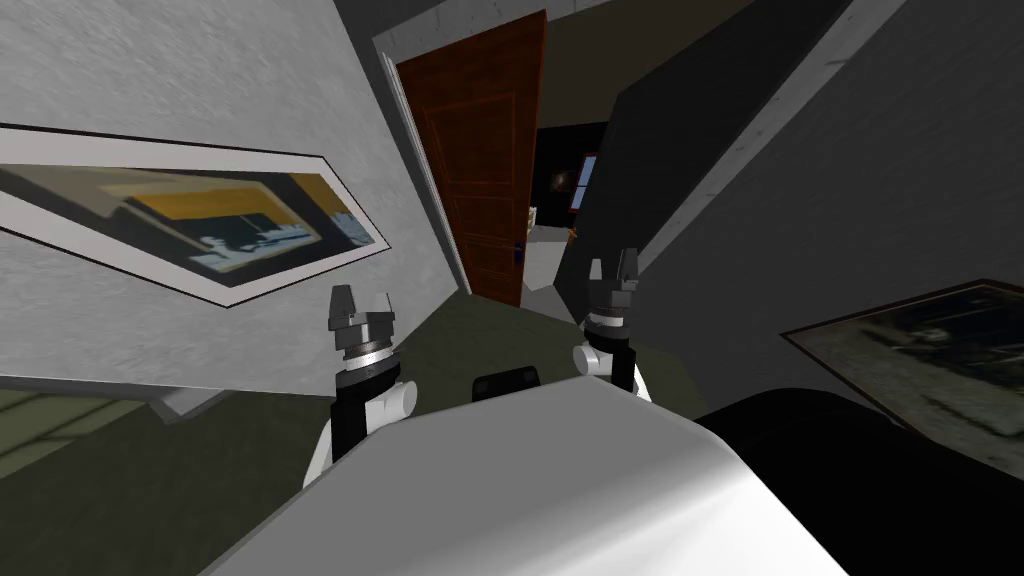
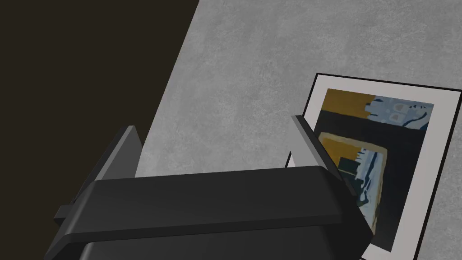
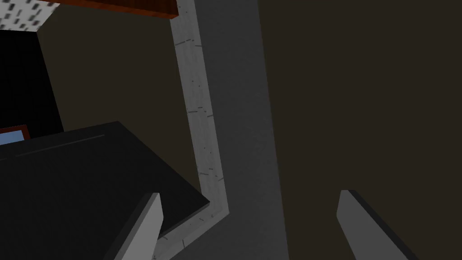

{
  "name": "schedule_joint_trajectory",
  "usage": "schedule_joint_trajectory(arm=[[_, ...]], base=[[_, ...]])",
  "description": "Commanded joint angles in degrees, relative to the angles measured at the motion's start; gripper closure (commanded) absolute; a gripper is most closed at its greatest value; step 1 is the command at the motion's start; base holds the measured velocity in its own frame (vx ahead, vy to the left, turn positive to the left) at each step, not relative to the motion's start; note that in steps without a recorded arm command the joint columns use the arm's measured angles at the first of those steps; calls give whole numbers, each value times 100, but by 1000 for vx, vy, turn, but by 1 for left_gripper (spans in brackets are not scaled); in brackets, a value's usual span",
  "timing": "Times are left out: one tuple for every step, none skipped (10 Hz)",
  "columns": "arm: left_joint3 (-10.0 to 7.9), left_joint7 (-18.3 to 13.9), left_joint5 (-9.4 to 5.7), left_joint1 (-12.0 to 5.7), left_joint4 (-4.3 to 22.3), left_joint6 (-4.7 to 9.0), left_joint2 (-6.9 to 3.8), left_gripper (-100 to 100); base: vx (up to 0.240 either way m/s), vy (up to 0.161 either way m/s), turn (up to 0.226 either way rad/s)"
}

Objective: Push the door open

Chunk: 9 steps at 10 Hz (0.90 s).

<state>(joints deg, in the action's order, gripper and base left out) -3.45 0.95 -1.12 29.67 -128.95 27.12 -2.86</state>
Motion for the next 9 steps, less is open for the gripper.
schedule_joint_trajectory(arm=[[59, -23, 2, -100, 185, -43, -37, -100], [110, -42, 3, -187, 344, -80, -64, -100], [131, -51, 4, -222, 410, -96, -75, -100], [151, -59, 4, -258, 475, -111, -85, -100], [199, -77, 6, -340, 626, -146, -107, -100], [226, -87, 6, -385, 709, -165, -118, -100], [252, -97, 7, -429, 791, -184, -129, -100], [279, -108, 8, -476, 876, -204, -140, -100], [310, -120, 9, -528, 972, -227, -151, -100]], base=[[178, -113, -84], [195, -23, -116], [160, 4, -72], [112, 16, -35], [117, -4, -77], [135, 0, -76], [128, -15, -55], [99, -18, -51], [91, -18, -66]])
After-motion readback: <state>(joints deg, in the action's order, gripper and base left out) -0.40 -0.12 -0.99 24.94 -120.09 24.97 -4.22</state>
